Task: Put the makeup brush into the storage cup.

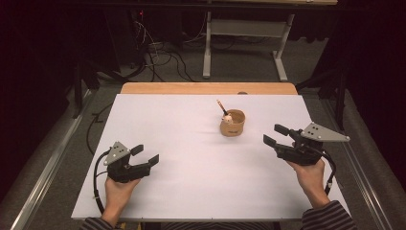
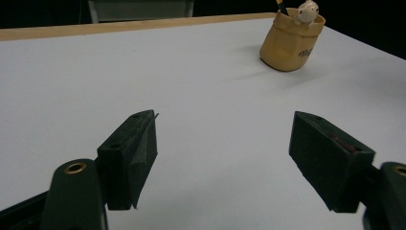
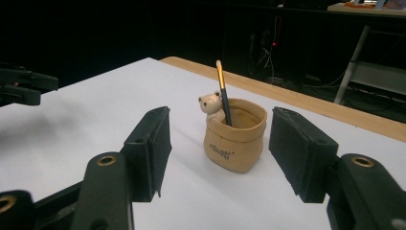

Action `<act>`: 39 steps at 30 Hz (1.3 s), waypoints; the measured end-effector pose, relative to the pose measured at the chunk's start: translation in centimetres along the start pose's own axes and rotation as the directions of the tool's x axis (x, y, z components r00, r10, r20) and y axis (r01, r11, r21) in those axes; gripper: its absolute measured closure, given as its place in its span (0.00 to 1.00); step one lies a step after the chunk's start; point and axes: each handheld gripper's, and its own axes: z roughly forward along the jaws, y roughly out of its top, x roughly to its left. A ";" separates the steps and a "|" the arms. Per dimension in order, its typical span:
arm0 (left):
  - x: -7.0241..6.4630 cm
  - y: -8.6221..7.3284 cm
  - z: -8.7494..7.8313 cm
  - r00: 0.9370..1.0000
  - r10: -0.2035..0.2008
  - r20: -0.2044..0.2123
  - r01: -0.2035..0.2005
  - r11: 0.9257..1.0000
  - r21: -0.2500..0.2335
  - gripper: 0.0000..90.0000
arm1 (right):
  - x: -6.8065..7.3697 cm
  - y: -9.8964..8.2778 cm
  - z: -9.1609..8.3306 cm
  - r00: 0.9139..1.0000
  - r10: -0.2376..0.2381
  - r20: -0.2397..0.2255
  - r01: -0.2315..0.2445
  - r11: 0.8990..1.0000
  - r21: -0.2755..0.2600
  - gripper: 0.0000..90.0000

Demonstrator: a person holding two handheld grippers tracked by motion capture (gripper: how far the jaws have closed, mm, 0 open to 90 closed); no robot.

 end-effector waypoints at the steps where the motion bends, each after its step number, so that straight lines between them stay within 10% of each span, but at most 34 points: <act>1: 0.0 0.0 0.0 1.000 0.000 0.000 0.000 1.000 0.000 0.28 | 0.0 -0.1 -0.1 1.000 0.005 0.000 -0.005 1.000 -0.001 0.47; 39: -0.1 0.0 0.0 1.000 0.000 0.006 0.000 1.000 -0.004 0.28 | -0.5 -3.5 -1.7 0.998 0.047 0.034 -0.048 0.999 0.025 0.41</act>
